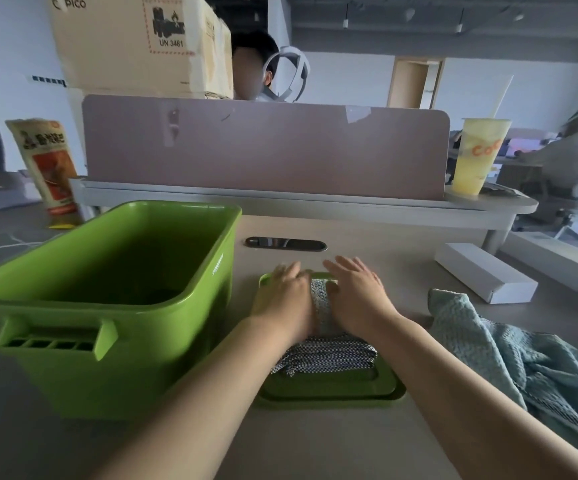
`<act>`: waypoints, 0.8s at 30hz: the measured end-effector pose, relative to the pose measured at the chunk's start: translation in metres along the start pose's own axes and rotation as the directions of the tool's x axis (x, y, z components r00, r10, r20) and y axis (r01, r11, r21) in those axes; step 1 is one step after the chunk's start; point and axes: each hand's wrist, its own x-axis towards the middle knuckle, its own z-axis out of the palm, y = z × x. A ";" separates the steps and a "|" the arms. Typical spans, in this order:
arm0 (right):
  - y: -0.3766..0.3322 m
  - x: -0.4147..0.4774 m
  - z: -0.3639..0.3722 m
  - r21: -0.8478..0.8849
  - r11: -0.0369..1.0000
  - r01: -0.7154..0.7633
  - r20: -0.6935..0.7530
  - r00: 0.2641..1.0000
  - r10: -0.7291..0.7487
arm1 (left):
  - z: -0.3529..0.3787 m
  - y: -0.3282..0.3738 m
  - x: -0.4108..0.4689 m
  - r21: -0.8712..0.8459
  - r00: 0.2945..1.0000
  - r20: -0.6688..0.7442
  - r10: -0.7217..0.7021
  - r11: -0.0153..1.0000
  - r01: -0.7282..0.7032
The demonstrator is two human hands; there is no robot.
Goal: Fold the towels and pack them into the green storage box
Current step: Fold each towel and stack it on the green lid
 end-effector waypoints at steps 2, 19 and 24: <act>0.005 0.007 0.011 -0.105 0.994 0.023 0.135 0.991 -0.008 | 0.008 -0.003 0.003 0.037 0.990 0.137 -0.045 0.998 0.040; 0.019 0.000 0.033 -0.132 0.991 -0.003 0.241 0.970 0.035 | 0.030 -0.012 0.002 0.017 0.977 0.199 -0.083 0.997 0.081; 0.020 -0.004 0.036 -0.102 0.995 -0.022 0.243 0.969 0.046 | 0.031 -0.013 -0.004 -0.039 0.977 0.197 -0.085 0.995 0.094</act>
